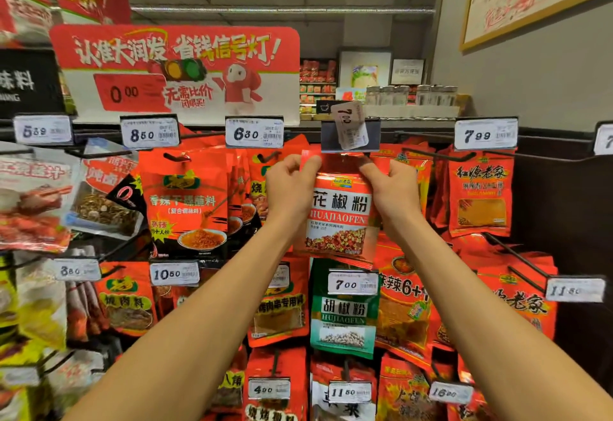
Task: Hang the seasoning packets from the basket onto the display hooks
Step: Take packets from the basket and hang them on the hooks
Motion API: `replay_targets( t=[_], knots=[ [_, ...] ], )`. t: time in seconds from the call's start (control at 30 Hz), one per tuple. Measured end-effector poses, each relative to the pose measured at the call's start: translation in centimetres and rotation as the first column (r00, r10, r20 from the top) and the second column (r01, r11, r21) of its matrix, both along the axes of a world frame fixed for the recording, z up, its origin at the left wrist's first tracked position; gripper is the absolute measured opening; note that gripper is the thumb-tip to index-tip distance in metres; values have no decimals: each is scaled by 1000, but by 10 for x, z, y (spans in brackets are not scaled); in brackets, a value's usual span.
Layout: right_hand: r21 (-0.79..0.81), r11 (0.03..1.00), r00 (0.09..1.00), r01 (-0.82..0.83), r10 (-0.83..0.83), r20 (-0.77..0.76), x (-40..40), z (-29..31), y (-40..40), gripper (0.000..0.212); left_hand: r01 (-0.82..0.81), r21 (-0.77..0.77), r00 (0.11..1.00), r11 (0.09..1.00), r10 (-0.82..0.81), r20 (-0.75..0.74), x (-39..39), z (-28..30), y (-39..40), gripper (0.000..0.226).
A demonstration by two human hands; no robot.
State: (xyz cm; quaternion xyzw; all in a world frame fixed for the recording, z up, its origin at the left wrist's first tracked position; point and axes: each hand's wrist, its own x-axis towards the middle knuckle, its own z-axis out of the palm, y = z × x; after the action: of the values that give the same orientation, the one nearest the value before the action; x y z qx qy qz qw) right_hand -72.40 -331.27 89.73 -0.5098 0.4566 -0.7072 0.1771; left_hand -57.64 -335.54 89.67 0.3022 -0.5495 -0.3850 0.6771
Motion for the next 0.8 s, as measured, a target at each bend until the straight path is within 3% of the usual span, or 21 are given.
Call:
replay_targets(
  t=[0.1, 0.23, 0.37, 0.43, 0.53, 0.7, 0.8],
  knots=[
    [-32, 998, 999, 51, -50, 13, 1, 6, -9, 32, 5, 61, 1000, 998, -4, -11, -3, 6, -1, 39],
    [-32, 997, 996, 75, -74, 41, -1, 11, -14, 26, 35, 100, 999, 994, -33, -25, -5, 13, -2, 18],
    [67, 991, 992, 114, -116, 42, -8, 5, -23, 33, 43, 198, 999, 979, -40, -20, -10, 7, -8, 25],
    [145, 983, 993, 109, -114, 30, -10, 1, -28, 37, 25, 277, 999, 960, -33, 26, -10, 3, -12, 22],
    [206, 976, 997, 71, -64, -40, -13, -6, -33, 38, -24, 362, 987, 932, -35, 157, -8, 1, -19, 36],
    [142, 974, 981, 177, -162, -109, -12, -1, -54, 31, -100, 259, 924, 961, -7, 382, 3, 5, -14, 39],
    [212, 955, 978, 207, -195, -78, -16, 10, -77, 27, -70, 239, 930, 968, -24, 368, 18, 1, -2, 48]
  ],
)
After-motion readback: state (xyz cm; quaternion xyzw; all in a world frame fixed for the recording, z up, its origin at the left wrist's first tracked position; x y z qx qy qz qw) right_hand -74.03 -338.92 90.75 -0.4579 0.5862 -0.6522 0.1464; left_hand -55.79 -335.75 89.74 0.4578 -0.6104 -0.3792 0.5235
